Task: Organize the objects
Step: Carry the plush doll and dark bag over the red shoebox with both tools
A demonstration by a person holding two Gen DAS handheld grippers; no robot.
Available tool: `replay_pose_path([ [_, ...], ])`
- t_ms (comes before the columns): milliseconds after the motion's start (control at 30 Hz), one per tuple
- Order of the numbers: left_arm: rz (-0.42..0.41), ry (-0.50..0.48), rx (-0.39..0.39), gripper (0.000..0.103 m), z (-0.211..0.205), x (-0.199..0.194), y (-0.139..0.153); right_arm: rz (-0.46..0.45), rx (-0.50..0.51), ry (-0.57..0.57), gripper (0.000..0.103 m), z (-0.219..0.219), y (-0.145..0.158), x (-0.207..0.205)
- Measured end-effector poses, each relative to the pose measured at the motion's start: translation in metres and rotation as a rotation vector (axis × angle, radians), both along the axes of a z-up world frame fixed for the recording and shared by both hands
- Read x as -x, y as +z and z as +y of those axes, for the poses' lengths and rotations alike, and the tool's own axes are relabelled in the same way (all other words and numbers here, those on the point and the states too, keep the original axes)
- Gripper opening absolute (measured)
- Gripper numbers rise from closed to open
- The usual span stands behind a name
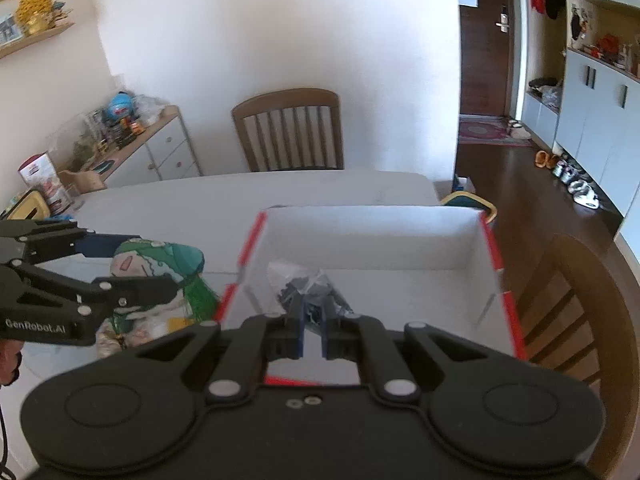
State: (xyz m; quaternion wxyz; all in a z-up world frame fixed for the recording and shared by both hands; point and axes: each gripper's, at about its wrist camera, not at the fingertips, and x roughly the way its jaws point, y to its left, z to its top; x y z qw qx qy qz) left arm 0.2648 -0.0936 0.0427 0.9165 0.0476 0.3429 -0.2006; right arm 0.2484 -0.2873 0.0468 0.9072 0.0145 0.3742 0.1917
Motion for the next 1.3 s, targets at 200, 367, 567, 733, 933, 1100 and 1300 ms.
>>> replay_pose_path([
  [200,0.007,0.016,-0.036,0.067,-0.039,-0.032,-0.01,0.008,0.009,-0.027,0.006,-0.028,-0.011,-0.019],
  [367,0.035,0.04,-0.047,0.067,-0.059,-0.061,-0.024,0.031,0.019,-0.04,0.006,-0.044,-0.026,-0.033],
  [567,0.069,0.048,-0.077,0.067,-0.077,-0.092,-0.047,0.066,0.05,-0.021,0.006,-0.047,-0.05,-0.048],
  [733,0.126,0.052,-0.117,0.067,-0.084,-0.112,-0.074,0.093,0.081,0.003,0.006,-0.04,-0.069,-0.057],
  [933,0.223,0.045,-0.153,0.067,-0.087,-0.127,-0.105,0.136,0.136,0.047,0.006,-0.031,-0.09,-0.065],
  [1100,0.296,0.04,-0.18,0.068,-0.087,-0.134,-0.122,0.178,0.158,0.07,0.006,-0.023,-0.101,-0.074],
  [1300,0.38,0.035,-0.186,0.069,-0.088,-0.142,-0.136,0.222,0.175,0.097,0.006,-0.02,-0.113,-0.078],
])
